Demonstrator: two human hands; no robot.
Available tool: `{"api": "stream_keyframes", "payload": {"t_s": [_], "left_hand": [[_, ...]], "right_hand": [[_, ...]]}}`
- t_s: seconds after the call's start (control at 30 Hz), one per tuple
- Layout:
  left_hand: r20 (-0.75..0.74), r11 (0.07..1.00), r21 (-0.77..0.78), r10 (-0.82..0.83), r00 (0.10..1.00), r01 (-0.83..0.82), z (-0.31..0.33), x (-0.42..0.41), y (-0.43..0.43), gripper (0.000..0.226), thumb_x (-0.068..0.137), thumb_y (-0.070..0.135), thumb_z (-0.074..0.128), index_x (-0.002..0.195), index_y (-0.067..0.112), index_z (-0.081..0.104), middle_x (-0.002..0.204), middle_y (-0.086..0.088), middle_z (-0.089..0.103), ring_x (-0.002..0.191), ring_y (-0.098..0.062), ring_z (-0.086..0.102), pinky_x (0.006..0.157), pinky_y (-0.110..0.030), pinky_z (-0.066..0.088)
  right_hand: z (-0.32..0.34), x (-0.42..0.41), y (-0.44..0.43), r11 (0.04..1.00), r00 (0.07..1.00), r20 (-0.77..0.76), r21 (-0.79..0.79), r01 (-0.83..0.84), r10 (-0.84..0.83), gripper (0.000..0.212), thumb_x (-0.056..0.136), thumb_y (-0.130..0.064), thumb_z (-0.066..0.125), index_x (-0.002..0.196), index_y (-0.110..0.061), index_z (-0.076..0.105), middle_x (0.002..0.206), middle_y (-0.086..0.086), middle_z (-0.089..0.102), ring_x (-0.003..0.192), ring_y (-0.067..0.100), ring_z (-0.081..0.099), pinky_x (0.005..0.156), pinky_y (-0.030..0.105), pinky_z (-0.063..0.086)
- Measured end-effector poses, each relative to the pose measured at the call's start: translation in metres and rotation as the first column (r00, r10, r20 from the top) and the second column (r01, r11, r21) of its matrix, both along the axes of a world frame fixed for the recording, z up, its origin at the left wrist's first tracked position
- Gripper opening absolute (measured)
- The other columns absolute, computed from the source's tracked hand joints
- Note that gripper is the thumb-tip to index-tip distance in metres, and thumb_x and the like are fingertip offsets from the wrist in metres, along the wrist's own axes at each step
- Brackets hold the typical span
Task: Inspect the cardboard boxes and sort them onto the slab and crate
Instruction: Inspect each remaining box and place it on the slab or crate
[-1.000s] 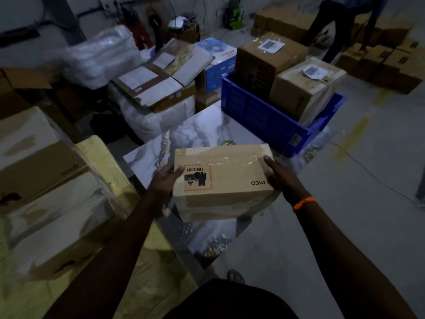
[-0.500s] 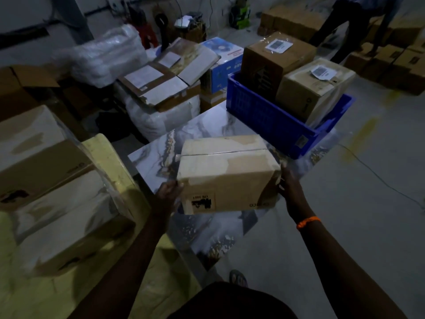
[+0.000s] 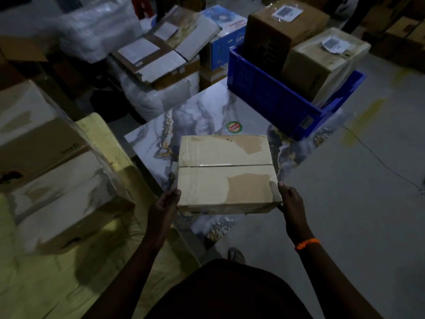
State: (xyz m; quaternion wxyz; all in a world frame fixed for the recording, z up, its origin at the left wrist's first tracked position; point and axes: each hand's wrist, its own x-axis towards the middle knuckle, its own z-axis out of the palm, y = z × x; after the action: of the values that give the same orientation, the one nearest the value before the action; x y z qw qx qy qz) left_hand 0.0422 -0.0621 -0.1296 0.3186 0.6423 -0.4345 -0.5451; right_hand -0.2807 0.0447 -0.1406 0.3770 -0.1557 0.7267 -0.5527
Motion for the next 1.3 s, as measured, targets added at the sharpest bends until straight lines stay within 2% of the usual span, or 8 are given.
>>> {"api": "stream_keyframes", "payload": {"t_s": [0.17,0.27,0.37,0.5,0.7,0.87,1.0,1.3], "left_hand": [[0.289,0.976,-0.219,0.045,0.956,0.020,0.013,-0.011,0.000,0.055,0.088,0.032,0.077,0.135,0.015,0.055,0.122,0.001,0.063,0.112,-0.016,0.061,0.085,-0.030,0.048],[0.513,0.808,-0.501,-0.013,0.858,0.311,0.024,-0.019,-0.010,0.052,0.094,0.017,0.068,0.142,0.009,0.049,0.139,-0.009,0.050,0.122,-0.010,0.047,0.097,-0.028,0.044],[0.620,0.685,-0.498,-0.148,0.771,0.532,0.022,-0.029,-0.027,0.053,0.095,0.025,0.060,0.143,0.007,0.048,0.147,-0.013,0.049,0.136,-0.027,0.046,0.111,-0.039,0.042],[0.590,0.847,-0.202,-0.295,0.751,0.492,0.026,-0.050,-0.045,0.069,0.094,0.028,0.068,0.152,0.006,0.037,0.157,-0.016,0.038,0.143,-0.032,0.038,0.114,-0.038,0.032],[0.516,0.944,-0.161,-0.169,0.840,0.289,0.017,-0.047,-0.078,0.051,0.084,0.037,0.071,0.123,0.006,0.062,0.118,-0.017,0.070,0.110,-0.035,0.065,0.090,-0.042,0.054],[0.435,0.947,0.002,-0.289,0.853,0.320,0.031,-0.047,-0.102,0.049,0.083,0.037,0.072,0.119,0.003,0.071,0.115,-0.016,0.072,0.106,-0.031,0.067,0.077,-0.031,0.046],[0.419,0.947,-0.029,-0.278,0.865,0.319,0.034,-0.050,-0.103,0.064,0.059,0.037,0.062,0.114,0.006,0.073,0.108,-0.015,0.074,0.102,-0.031,0.068,0.084,-0.040,0.053],[0.204,0.966,-0.241,-0.047,0.978,0.097,0.031,-0.050,-0.093,0.055,0.074,-0.008,0.075,0.125,0.002,0.059,0.113,-0.006,0.066,0.111,-0.025,0.065,0.096,-0.046,0.054]], "right_hand": [[-0.002,-0.010,-0.004,1.000,0.998,-0.055,0.011,-0.006,0.006,0.036,0.099,-0.040,0.067,0.099,-0.004,0.070,0.089,0.010,0.063,0.082,0.021,0.057,0.074,0.040,0.050],[-0.005,-0.015,-0.012,1.000,0.991,-0.132,0.011,0.013,-0.011,0.026,0.097,-0.033,0.071,0.097,-0.007,0.071,0.087,0.006,0.068,0.077,0.019,0.059,0.072,0.038,0.049],[-0.006,-0.023,-0.028,0.999,0.978,-0.209,0.025,0.028,-0.022,0.021,0.096,-0.028,0.073,0.101,-0.008,0.072,0.095,0.011,0.073,0.088,0.029,0.067,0.073,0.040,0.052],[0.003,-0.029,-0.056,1.000,0.959,-0.282,0.012,-0.013,0.016,0.022,0.096,-0.026,0.073,0.109,-0.009,0.071,0.105,0.011,0.073,0.101,0.030,0.069,0.085,0.046,0.057],[0.011,-0.026,-0.091,0.978,0.929,-0.306,0.096,-0.185,0.206,0.036,0.095,-0.032,0.073,0.123,-0.010,0.069,0.113,0.003,0.073,0.105,0.021,0.067,0.086,0.033,0.051],[0.023,-0.022,-0.109,0.945,0.911,-0.250,0.087,-0.316,0.328,0.040,0.096,-0.019,0.072,0.133,-0.012,0.061,0.116,-0.003,0.066,0.110,0.016,0.062,0.078,0.013,0.046],[0.032,-0.026,-0.118,0.941,0.917,-0.212,0.065,-0.331,0.337,0.039,0.098,-0.025,0.070,0.134,-0.011,0.064,0.119,-0.002,0.069,0.111,0.012,0.063,0.066,-0.004,0.041],[0.058,-0.034,-0.112,0.936,0.894,-0.331,-0.076,-0.344,0.302,0.067,0.088,-0.008,0.081,0.144,-0.013,0.046,0.133,-0.004,0.057,0.116,0.002,0.057,0.083,0.009,0.048]]}}
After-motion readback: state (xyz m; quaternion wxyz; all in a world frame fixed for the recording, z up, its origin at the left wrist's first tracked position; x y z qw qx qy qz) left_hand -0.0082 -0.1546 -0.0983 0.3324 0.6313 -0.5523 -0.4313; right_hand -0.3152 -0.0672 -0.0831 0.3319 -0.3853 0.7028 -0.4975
